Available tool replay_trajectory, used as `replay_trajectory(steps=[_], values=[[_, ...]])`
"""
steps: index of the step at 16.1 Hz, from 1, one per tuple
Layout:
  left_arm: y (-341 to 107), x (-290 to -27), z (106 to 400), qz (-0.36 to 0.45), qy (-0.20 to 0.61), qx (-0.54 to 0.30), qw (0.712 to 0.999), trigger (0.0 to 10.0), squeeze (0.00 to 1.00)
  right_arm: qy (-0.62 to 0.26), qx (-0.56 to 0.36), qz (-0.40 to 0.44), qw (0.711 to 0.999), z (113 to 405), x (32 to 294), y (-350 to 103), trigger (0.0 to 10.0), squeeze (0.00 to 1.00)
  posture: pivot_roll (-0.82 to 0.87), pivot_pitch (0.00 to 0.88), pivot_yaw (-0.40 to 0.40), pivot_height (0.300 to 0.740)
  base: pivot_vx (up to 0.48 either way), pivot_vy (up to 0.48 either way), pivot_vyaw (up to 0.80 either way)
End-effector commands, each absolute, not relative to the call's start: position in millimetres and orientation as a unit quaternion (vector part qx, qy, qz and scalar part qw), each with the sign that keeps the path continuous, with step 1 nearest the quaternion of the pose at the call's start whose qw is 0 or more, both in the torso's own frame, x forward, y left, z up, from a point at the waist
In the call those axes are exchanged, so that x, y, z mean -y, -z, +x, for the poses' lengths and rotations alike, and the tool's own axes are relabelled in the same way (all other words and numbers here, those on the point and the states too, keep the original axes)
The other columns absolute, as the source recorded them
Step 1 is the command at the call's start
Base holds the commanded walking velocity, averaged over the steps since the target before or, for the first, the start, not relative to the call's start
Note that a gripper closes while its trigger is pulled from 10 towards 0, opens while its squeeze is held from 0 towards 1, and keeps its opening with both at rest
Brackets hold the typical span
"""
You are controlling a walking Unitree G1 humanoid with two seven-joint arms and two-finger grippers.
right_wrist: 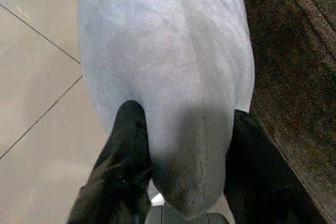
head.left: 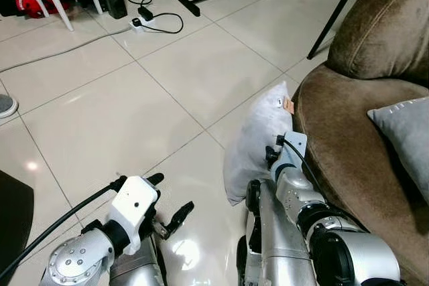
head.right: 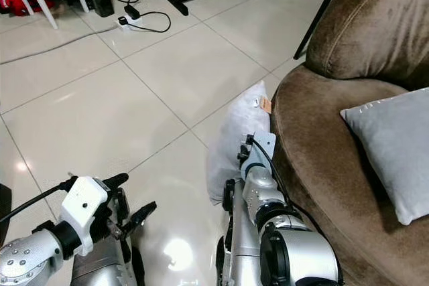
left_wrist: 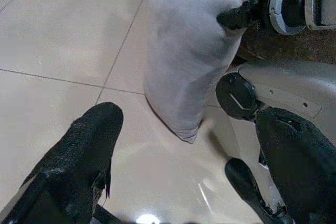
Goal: Move the pillow to the sofa from floor
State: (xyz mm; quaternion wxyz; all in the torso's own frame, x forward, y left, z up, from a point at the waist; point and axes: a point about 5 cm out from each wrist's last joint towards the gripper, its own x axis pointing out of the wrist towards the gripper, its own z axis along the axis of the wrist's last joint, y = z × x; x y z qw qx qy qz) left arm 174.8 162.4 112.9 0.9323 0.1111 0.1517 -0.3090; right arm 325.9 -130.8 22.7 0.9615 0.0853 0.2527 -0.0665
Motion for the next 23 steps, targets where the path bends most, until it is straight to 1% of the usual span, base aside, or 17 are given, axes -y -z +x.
replay_trajectory(steps=[1, 4, 6, 9, 11, 12, 14, 16, 17, 18, 19, 20, 21, 22, 23], values=[[-110, -161, 173, 0.107, 0.317, -0.161, 0.929, 10.0, 0.0, 0.063, -0.254, 0.085, 0.961, 327, 129, -24, 0.0, 0.0, 0.05, 0.16, -0.076, 0.483, 0.0, 0.0, 0.0], [-109, -162, 175, 0.105, 0.317, -0.163, 0.928, 10.0, 0.0, 0.05, -0.254, 0.084, 0.962, 327, 123, -24, 0.0, 0.0, 0.05, 0.142, -0.073, 0.483, 0.0, 0.0, 0.0], [-109, -163, 177, 0.104, 0.314, -0.162, 0.93, 10.0, 0.0, 0.019, -0.25, 0.069, 0.966, 329, 114, -27, 0.0, 0.0, 0.05, 0.126, -0.072, 0.483, 0.0, 0.0, 0.0], [-108, -165, 181, 0.104, 0.306, -0.158, 0.933, 10.0, 0.0, -0.013, -0.252, 0.066, 0.965, 327, 102, -26, 0.0, 0.0, 0.06, 0.082, -0.075, 0.483, 0.0, 0.0, 0.0], [-106, -172, 183, 0.107, 0.28, -0.157, 0.941, 10.0, 0.0, -0.065, -0.245, 0.059, 0.966, 328, 87, -30, 0.0, 0.0, 0.08, 0.038, -0.082, 0.483, 0.0, 0.0, 0.0], [-106, -178, 184, 0.111, 0.257, -0.153, 0.948, 10.0, 0.0, -0.102, -0.233, 0.065, 0.965, 330, 76, -35, 0.0, 0.0, 0.09, 0.0, -0.089, 0.483, 0.0, 0.0, 0.0], [-110, -189, 187, 0.113, 0.206, -0.131, 0.963, 10.0, 0.0, -0.145, -0.2, 0.109, 0.963, 339, 63, -53, 0.0, 0.0, 0.1, 0.0, -0.104, 0.483, 0.0, 0.0, 0.0], [-113, -195, 191, 0.11, 0.177, -0.116, 0.971, 10.0, 0.0, -0.156, -0.17, 0.132, 0.964, 347, 61, -67, 0.0, 0.0, 0.1, 0.0, -0.116, 0.483, 0.0, 0.0, 0.0], [-114, -200, 197, 0.103, 0.15, -0.104, 0.978, 10.0, 0.0, -0.155, -0.137, 0.156, 0.966, 354, 64, -81, 0.0, 0.0, 0.08, 0.0, -0.116, 0.483, 0.0, 0.0, 0.0], [-116, -200, 203, 0.112, 0.131, -0.09, 0.981, 10.0, 0.0, -0.158, -0.088, 0.191, 0.965, 356, 72, -100, 0.0, 0.0, 0.06, 0.0, -0.106, 0.483, 0.0, 0.0, 0.0], [-117, -199, 206, 0.118, 0.126, -0.083, 0.981, 10.0, 0.0, -0.162, -0.066, 0.206, 0.963, 354, 76, -109, 0.0, 0.0, 0.06, 0.0, -0.101, 0.483, 0.0, 0.0, 0.0], [-129, -197, 211, 0.109, 0.1, -0.06, 0.987, 10.0, 0.0, -0.179, -0.019, 0.225, 0.957, 341, 83, -133, 0.0, 0.0, 0.04, 0.0, -0.078, 0.483, 0.0, 0.0, 0.0], [-140, -198, 214, 0.09, 0.063, -0.041, 0.993, 10.0, 0.0, -0.194, -0.002, 0.212, 0.958, 326, 86, -149, 2.7, 0.0, 0.02, 0.0, -0.064, 0.483, 0.0, 0.0, 0.0], [-146, -198, 215, 0.09, 0.051, -0.03, 0.994, 10.0, 0.0, -0.204, 0.0, 0.195, 0.959, 318, 87, -155, 10.0, 0.0, 0.01, 0.0, -0.056, 0.483, 0.0, 0.0, 0.0], [-146, -192, 215, 0.121, 0.074, -0.025, 0.99, 10.0, 0.0, -0.2, 0.023, 0.187, 0.962, 310, 96, -164, 10.0, 0.0, 0.0, 0.0, -0.052, 0.483, 0.0, 0.0, 0.0]])
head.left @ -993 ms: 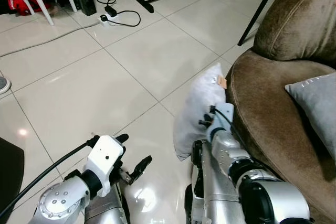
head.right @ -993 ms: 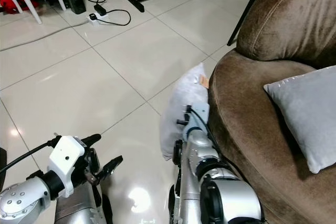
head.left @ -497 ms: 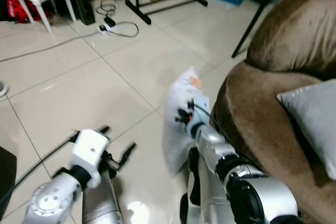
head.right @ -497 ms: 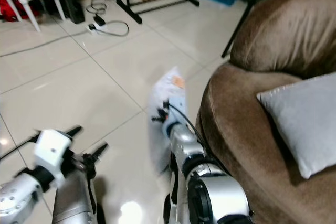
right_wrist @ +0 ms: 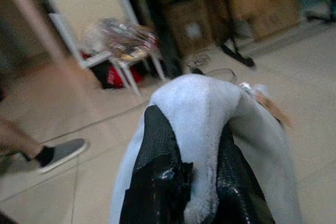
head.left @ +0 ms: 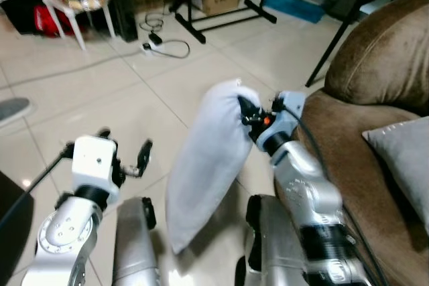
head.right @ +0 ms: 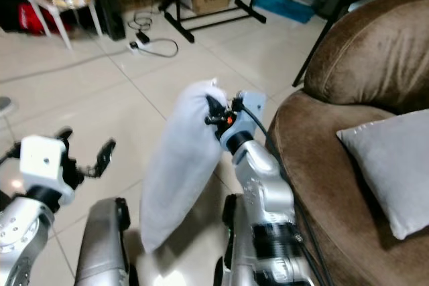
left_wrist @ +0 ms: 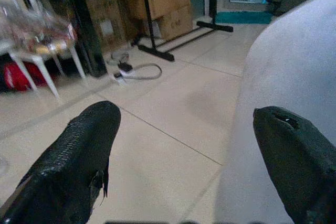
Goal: Move the pillow to the sofa from floor
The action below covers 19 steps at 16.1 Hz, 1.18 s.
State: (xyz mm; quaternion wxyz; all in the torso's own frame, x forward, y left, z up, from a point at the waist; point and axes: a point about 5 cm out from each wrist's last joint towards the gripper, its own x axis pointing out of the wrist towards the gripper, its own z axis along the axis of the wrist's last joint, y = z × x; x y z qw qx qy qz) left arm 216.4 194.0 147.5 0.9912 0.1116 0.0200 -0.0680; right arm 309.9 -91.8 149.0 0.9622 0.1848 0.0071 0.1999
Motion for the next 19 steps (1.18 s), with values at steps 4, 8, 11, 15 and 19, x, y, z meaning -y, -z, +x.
replay_trajectory(steps=[4, 8, 11, 15, 19], values=[[-142, -185, 228, 0.117, 0.069, -0.011, 0.991, 10.0, 0.0, -0.102, 0.0, 0.166, 0.981, 284, 124, -157, 10.0, 0.0, -0.06, 0.0, -0.003, 0.508, 0.0, 0.0, 0.0], [-141, -184, 232, 0.142, 0.072, -0.01, 0.987, 10.0, 0.0, -0.113, -0.032, 0.125, 0.985, 281, 119, -151, 10.0, 0.0, -0.04, 0.0, -0.001, 0.538, 0.0, 0.0, 0.0], [-136, -192, 230, 0.153, 0.051, -0.012, 0.987, 10.0, 0.0, -0.117, -0.058, 0.117, 0.984, 281, 117, -146, 10.0, 0.0, -0.05, 0.0, -0.025, 0.558, 0.0, 0.0, 0.0], [-133, -182, 226, 0.145, 0.055, -0.009, 0.988, 10.0, 0.0, -0.131, -0.069, 0.09, 0.985, 279, 118, -143, 10.0, 0.0, -0.04, 0.0, -0.028, 0.588, 0.0, 0.0, 0.0], [-135, -181, 237, 0.153, 0.061, -0.001, 0.986, 10.0, 0.0, -0.132, -0.068, 0.102, 0.984, 280, 123, -145, 10.0, 0.0, -0.03, 0.0, -0.015, 0.618, 0.0, 0.0, 0.0]])
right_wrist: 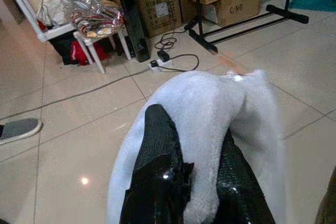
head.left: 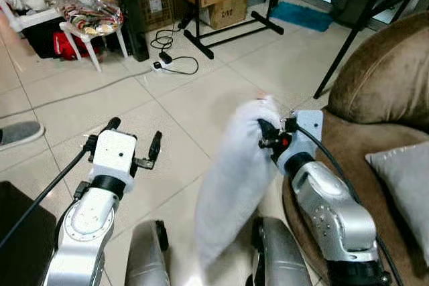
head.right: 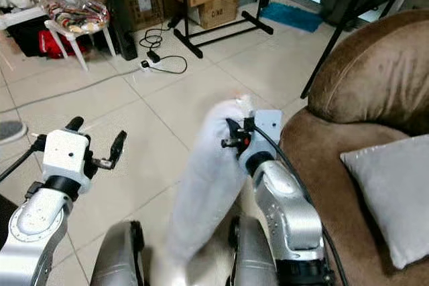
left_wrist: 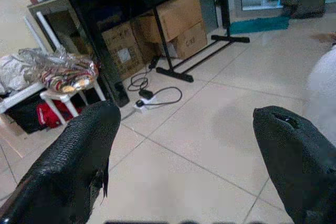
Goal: Move the pillow to the sofa from floor
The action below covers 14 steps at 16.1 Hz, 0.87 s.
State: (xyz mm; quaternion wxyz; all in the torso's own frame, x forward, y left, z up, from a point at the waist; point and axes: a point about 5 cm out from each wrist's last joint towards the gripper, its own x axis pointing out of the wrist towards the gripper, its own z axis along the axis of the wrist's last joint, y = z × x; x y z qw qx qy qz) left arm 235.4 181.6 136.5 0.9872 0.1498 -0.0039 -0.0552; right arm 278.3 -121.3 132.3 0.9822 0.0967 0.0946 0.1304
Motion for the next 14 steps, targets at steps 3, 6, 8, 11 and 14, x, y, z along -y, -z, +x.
replay_trajectory(steps=[3, 6, 8, 11, 14], values=[[-140, -183, 245, 0.158, 0.063, 0.008, 0.985, 10.0, 0.0, -0.132, -0.062, 0.095, 0.985, 283, 119, -149, 10.0, 0.0, -0.04, 0.0, 0.008, 0.638, 0.0, 0.0, 0.0], [-142, -184, 251, 0.164, 0.074, 0.013, 0.984, 10.0, 0.0, -0.124, -0.064, 0.1, 0.985, 284, 117, -149, 10.0, 0.0, -0.05, 0.0, 0.011, 0.663, 0.0, 0.0, 0.0], [-141, -183, 251, 0.166, 0.075, 0.014, 0.983, 10.0, 0.0, -0.12, -0.065, 0.099, 0.986, 286, 120, -150, 10.0, 0.0, -0.03, 0.0, -0.013, 0.678, 0.0, 0.0, 0.0], [-139, -180, 245, 0.172, 0.081, 0.01, 0.982, 10.0, 0.0, -0.105, -0.07, 0.106, 0.986, 293, 127, -146, 10.0, 0.0, 0.0, 0.0, -0.016, 0.708, 0.0, 0.0, 0.0], [-140, -193, 242, 0.181, 0.06, 0.004, 0.982, 10.0, 0.0, -0.099, -0.088, 0.156, 0.979, 287, 120, -141, 10.0, 0.0, 0.01, 0.0, -0.019, 0.74, 0.0, 0.0, 0.0]])
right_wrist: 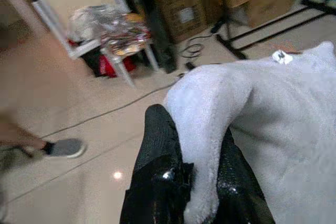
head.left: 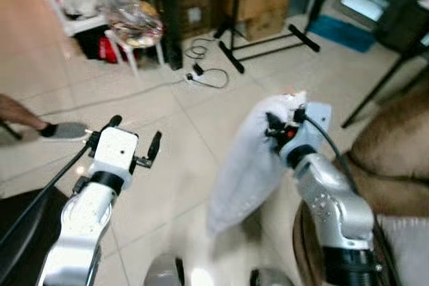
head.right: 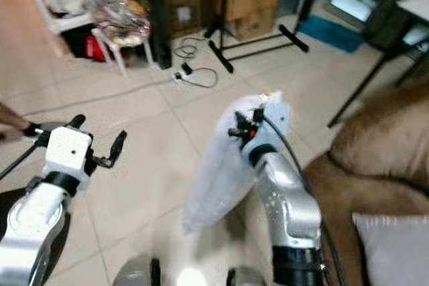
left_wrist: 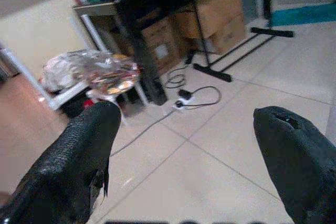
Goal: Move the pillow to the sofa from floor
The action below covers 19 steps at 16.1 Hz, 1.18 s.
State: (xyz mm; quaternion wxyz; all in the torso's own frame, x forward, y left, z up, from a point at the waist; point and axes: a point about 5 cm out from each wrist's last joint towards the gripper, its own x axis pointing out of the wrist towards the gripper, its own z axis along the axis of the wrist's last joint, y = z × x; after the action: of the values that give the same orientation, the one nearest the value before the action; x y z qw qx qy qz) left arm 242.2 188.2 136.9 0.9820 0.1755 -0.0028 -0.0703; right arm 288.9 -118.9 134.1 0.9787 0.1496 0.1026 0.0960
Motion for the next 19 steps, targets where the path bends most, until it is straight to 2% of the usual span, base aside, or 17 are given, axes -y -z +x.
replay_trajectory(steps=[1, 4, 7, 12, 14, 16, 19], values=[[-140, -193, 240, 0.173, 0.059, 0.003, 0.983, 10.0, 0.0, -0.104, -0.095, 0.146, 0.979, 283, 118, -137, 10.0, 0.0, 0.01, 0.0, -0.007, 0.74, 0.0, 0.0, 0.0], [-134, -191, 238, 0.177, 0.082, -0.007, 0.981, 10.0, 0.0, -0.089, -0.093, 0.143, 0.981, 280, 122, -135, 10.0, 0.0, -0.02, 0.0, 0.017, 0.74, 0.0, 0.0, 0.0], [-135, -191, 246, 0.157, 0.07, -0.002, 0.985, 10.0, 0.0, -0.079, -0.095, 0.134, 0.983, 276, 129, -138, 10.0, 0.0, -0.07, 0.0, 0.016, 0.74, 0.0, 0.0, 0.0], [-130, -173, 249, 0.136, 0.092, 0.001, 0.986, 10.0, 0.0, -0.035, -0.095, 0.105, 0.989, 265, 151, -133, 10.0, 0.0, -0.11, 0.0, 0.053, 0.74, 0.0, 0.0, 0.0], [-131, -169, 253, 0.133, 0.096, 0.007, 0.986, 10.0, 0.0, -0.02, -0.1, 0.104, 0.989, 267, 150, -128, 10.0, 0.0, -0.13, 0.0, 0.048, 0.74, 0.0, 0.0, 0.0], [-134, -171, 257, 0.131, 0.08, 0.012, 0.988, 10.0, 0.0, -0.032, -0.099, 0.126, 0.987, 268, 143, -132, 10.0, 0.0, -0.1, 0.0, 0.018, 0.74, 0.0, 0.0, -0.76], [-132, -174, 255, 0.131, 0.073, 0.011, 0.989, 10.0, 0.0, -0.022, -0.104, 0.121, 0.987, 272, 148, -127, 10.0, 0.0, -0.09, 0.0, 0.005, 0.74, 0.0, 0.0, -0.78]])
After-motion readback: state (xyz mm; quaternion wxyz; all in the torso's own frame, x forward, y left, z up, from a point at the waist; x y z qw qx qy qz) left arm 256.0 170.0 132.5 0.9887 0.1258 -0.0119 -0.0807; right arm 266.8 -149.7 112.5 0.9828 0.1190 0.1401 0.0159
